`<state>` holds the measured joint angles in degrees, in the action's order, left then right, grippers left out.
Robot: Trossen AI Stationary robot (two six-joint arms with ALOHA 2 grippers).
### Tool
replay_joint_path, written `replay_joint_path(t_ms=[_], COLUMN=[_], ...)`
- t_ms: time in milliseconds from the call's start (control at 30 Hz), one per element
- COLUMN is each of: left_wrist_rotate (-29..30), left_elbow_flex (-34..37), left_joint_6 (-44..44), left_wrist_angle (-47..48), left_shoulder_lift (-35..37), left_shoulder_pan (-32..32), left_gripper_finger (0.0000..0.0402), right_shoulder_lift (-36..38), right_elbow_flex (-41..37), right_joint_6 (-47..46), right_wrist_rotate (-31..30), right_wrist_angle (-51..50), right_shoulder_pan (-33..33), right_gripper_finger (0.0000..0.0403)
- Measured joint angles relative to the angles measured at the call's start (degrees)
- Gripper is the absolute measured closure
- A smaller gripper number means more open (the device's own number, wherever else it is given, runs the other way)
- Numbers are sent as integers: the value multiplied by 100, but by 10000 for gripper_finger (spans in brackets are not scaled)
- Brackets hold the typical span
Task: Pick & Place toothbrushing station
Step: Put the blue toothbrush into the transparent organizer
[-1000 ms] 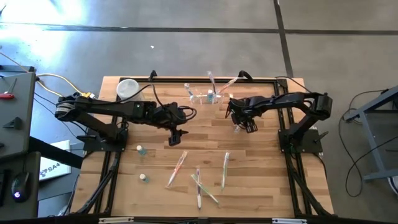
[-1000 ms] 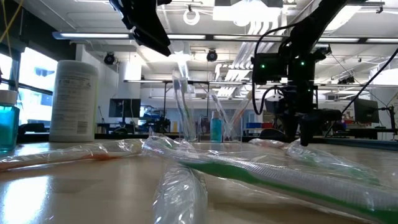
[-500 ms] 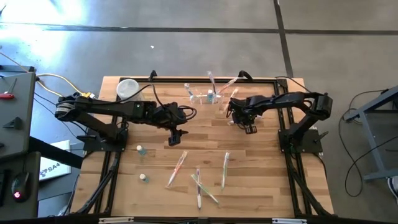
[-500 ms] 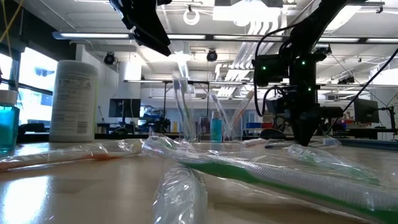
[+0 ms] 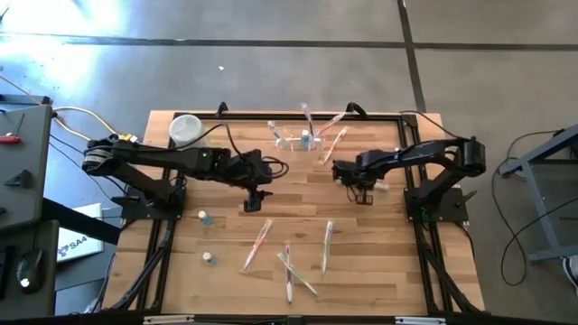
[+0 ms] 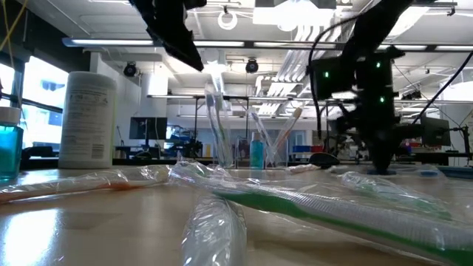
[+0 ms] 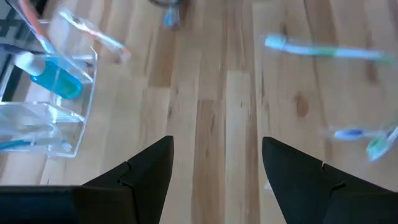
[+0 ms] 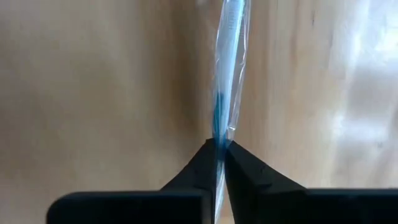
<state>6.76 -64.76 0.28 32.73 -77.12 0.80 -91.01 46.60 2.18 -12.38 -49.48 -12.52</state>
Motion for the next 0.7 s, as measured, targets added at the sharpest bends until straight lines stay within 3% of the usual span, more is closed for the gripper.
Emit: replay_joint_path(t_ms=[333, 567, 700], left_wrist_rotate=[-29, -29, 295], left_elbow_flex=[10, -9, -15], left_joint_6=[1167, 2189, 2683], left_wrist_angle=[-171, -549, -737], left_shoulder_lift=[-286, -549, -751], left_shoulder_pan=[-2, 7, 279], left_gripper_finger=[160, 160, 160], right_shoulder_lift=[219, 237, 241], right_elbow_flex=[832, 1473, 1772], right_joint_6=[-1558, -2127, -2704], right_wrist_rotate=[137, 264, 235], right_wrist_angle=[-1061, -1062, -1001], right_shoulder_pan=[1221, 1779, 1927], right_gripper_finger=[402, 402, 401])
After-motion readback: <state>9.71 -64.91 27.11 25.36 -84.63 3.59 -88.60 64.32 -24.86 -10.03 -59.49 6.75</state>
